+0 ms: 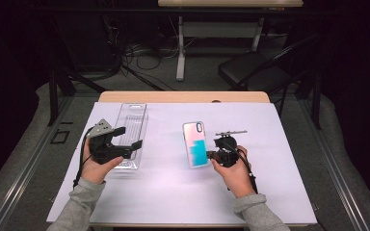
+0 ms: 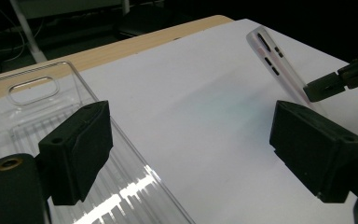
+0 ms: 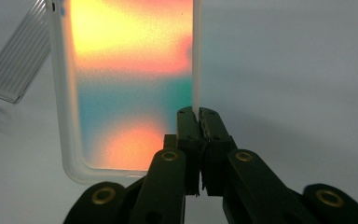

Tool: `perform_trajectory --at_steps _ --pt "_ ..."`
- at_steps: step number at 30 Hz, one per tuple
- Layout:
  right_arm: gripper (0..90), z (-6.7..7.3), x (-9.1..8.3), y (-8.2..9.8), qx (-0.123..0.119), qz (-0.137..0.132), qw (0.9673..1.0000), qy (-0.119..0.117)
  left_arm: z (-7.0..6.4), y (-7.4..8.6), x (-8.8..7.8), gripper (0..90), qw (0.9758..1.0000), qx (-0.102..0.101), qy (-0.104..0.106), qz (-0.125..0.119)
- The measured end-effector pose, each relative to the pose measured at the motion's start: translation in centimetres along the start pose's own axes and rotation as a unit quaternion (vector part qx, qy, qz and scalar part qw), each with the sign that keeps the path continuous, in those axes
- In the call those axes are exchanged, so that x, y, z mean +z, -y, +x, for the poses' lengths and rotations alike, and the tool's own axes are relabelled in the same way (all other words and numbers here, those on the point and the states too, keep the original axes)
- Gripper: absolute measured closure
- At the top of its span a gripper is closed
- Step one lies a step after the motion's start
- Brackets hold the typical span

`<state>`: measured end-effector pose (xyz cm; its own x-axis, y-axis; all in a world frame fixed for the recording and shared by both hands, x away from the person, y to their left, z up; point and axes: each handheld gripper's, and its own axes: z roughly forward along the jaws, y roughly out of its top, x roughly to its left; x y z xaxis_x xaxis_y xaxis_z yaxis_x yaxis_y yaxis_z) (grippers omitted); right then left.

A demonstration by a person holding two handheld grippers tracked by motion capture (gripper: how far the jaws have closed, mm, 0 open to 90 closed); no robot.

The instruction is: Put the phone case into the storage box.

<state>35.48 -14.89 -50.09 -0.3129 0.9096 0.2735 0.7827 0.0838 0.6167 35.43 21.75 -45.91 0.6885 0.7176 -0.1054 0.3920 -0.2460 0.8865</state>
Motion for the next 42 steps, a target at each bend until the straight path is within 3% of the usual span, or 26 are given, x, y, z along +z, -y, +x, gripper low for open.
perform_trajectory --at_steps 10,22,36,42 --pt "88.2 1.4 0.2 0.6 -0.014 -0.016 0.9997 -0.010 -1.5 -0.1 0.7 14.6 0.9998 0.013 0.014 0.007" --pt "88.2 2.9 0.3 1.4 -0.024 -0.035 0.9989 -0.021 -2.4 0.1 1.3 15.0 0.9994 0.015 0.027 0.014" --pt "88.2 3.7 0.6 2.3 -0.027 -0.046 0.9978 -0.039 -3.3 0.1 1.8 15.2 0.9990 0.020 0.035 0.018" --pt "88.1 4.2 0.9 2.8 -0.037 -0.053 0.9970 -0.043 -3.7 0.2 2.1 15.5 0.9985 0.017 0.047 0.022"
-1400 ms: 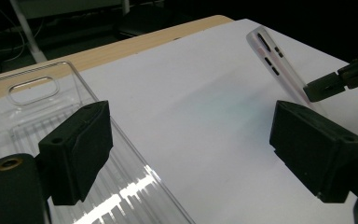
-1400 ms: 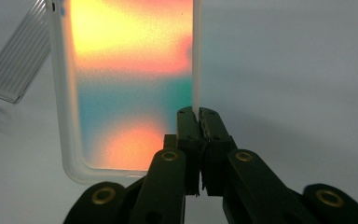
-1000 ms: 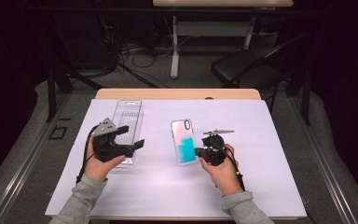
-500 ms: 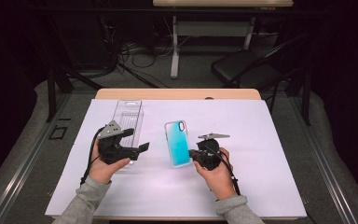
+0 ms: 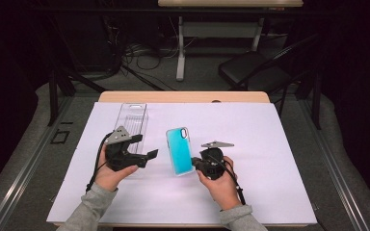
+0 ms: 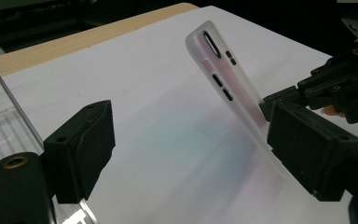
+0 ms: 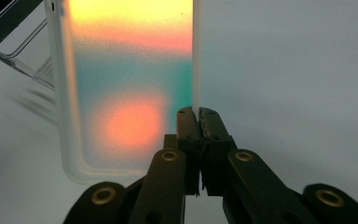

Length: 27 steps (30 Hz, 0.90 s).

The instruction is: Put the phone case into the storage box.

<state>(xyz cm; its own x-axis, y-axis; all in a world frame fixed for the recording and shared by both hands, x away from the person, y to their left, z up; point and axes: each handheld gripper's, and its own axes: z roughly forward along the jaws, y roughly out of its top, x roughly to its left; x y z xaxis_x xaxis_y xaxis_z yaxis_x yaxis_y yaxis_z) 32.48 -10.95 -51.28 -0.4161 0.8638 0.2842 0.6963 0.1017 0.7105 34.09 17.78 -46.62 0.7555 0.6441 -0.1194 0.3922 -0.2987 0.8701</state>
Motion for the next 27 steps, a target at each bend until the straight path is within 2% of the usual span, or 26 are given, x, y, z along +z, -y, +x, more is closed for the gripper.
perform_trajectory --at_steps 9,14,18,22,27 --pt "88.2 0.8 0.1 0.4 -0.011 -0.007 0.9999 -0.001 -0.6 0.0 0.5 16.1 0.9999 -0.005 0.011 0.005" --pt "88.2 1.0 0.1 0.6 -0.018 -0.018 0.9997 -0.001 -0.8 0.1 0.7 16.1 0.9994 -0.017 0.028 0.003" --pt "88.2 1.2 0.0 0.7 -0.023 -0.023 0.9995 0.000 -0.9 0.1 0.9 17.3 0.9982 -0.037 0.048 0.001" --pt "88.2 1.3 0.0 0.7 -0.023 -0.030 0.9993 0.000 -1.1 0.1 1.0 17.7 0.9975 -0.046 0.054 0.004" --pt "88.1 1.4 -0.2 0.8 -0.026 -0.036 0.9990 0.000 -1.1 0.3 1.1 22.3 0.9963 -0.061 0.061 0.004"
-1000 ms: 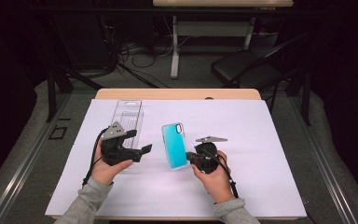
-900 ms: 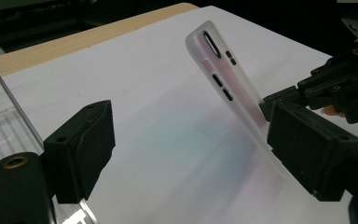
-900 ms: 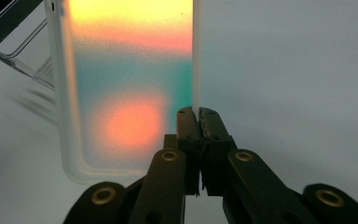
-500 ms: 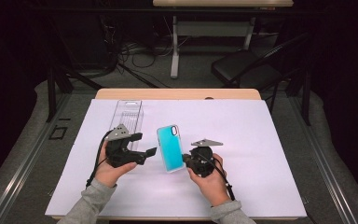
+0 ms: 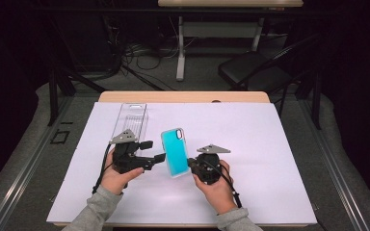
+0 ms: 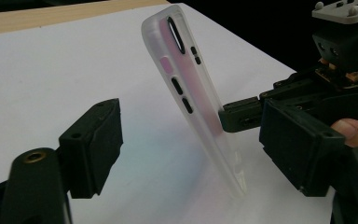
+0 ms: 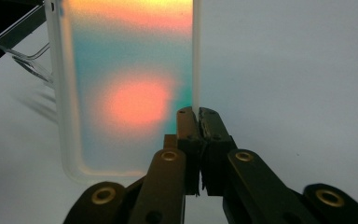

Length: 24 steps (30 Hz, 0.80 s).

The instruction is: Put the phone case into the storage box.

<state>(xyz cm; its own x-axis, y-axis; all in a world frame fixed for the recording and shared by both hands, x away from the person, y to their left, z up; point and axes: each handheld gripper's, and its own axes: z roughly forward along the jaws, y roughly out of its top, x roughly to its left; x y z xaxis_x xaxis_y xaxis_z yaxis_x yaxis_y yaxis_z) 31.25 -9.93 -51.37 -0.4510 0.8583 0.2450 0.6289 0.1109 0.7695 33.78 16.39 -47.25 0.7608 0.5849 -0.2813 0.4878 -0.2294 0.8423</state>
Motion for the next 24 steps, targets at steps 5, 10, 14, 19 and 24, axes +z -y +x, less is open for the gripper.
perform_trajectory --at_steps 5,10,14,19,24 --pt "88.1 -0.01 -0.10 0.04 -0.002 -0.010 1.0000 -0.001 0.00 0.21 0.29 27.5 0.9998 -0.014 0.012 0.002" --pt "88.1 0.04 -0.13 0.11 0.000 -0.010 0.9999 0.000 -0.09 0.40 0.62 30.6 0.9993 -0.026 0.024 0.010" --pt "88.1 0.06 -0.17 0.16 -0.001 -0.011 0.9999 -0.001 -0.13 0.46 0.71 33.4 0.9990 -0.032 0.027 0.014" --pt "88.1 0.05 -0.24 0.17 -0.004 -0.009 1.0000 -0.001 0.29 0.64 0.86 35.4 0.9968 -0.065 0.042 0.020" --pt "88.1 0.08 -0.19 0.22 -0.004 -0.011 0.9999 -0.001 0.67 0.76 0.92 35.9 0.9946 -0.088 0.049 0.025"
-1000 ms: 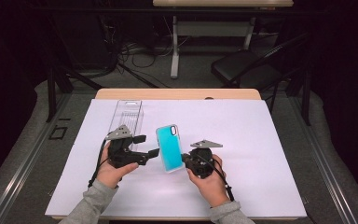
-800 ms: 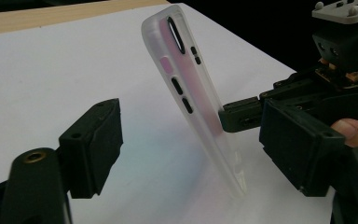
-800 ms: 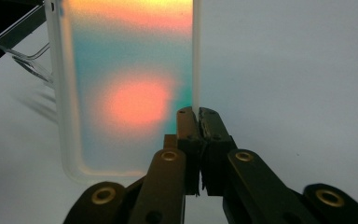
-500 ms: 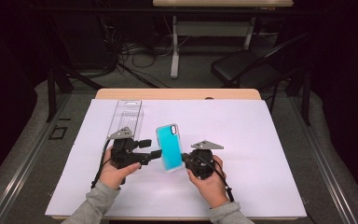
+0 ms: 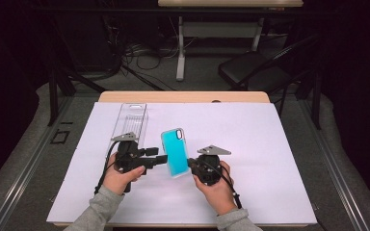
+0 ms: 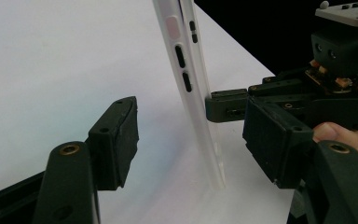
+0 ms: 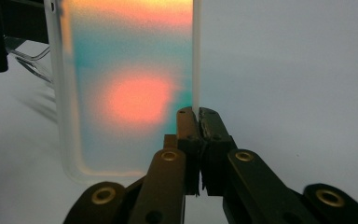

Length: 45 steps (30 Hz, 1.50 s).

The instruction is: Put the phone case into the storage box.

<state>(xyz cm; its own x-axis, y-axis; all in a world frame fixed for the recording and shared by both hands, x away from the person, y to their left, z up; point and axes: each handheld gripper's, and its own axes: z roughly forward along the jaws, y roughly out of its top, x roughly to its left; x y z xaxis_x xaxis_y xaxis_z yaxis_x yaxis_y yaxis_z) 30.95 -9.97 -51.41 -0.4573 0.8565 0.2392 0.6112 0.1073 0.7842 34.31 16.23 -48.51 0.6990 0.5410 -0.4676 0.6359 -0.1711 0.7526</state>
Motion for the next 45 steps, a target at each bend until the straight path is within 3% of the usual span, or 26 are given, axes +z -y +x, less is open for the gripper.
perform_trajectory --at_steps 10,11,12,13,16,17,25,38,45 --pt "88.1 0.2 -0.1 0.1 -0.001 -0.001 1.0000 -0.002 0.3 0.2 0.0 40.0 0.9998 -0.017 -0.004 0.004" --pt "88.1 0.2 -0.1 0.1 -0.002 0.000 1.0000 -0.001 0.4 0.2 0.0 41.1 0.9995 -0.031 0.000 0.008" --pt "88.1 0.2 -0.1 0.1 -0.002 0.000 1.0000 -0.001 0.4 0.2 0.0 41.1 0.9995 -0.031 0.000 0.008" --pt "88.1 0.2 -0.1 0.1 -0.003 -0.001 1.0000 -0.002 0.5 0.3 -0.1 41.2 0.9988 -0.049 -0.002 0.008" --pt "88.1 0.3 -0.1 0.1 -0.004 0.001 1.0000 -0.002 0.6 0.4 -0.2 44.4 0.9985 -0.054 -0.005 0.007" --pt "88.1 0.3 0.0 0.1 -0.007 0.002 1.0000 -0.002 0.7 0.5 -0.3 44.9 0.9973 -0.073 0.005 0.005" --pt "88.1 0.4 0.1 0.2 -0.011 0.003 0.9999 0.000 0.7 0.6 0.0 51.2 0.9964 -0.082 0.019 0.013" --pt "88.1 0.7 0.1 0.3 -0.016 0.006 0.9999 -0.002 0.7 0.8 0.5 61.5 0.9966 -0.075 0.022 0.027" --pt "88.1 0.9 0.2 0.4 -0.018 0.006 0.9998 -0.005 0.6 1.1 0.8 65.1 0.9945 -0.095 0.028 0.035"
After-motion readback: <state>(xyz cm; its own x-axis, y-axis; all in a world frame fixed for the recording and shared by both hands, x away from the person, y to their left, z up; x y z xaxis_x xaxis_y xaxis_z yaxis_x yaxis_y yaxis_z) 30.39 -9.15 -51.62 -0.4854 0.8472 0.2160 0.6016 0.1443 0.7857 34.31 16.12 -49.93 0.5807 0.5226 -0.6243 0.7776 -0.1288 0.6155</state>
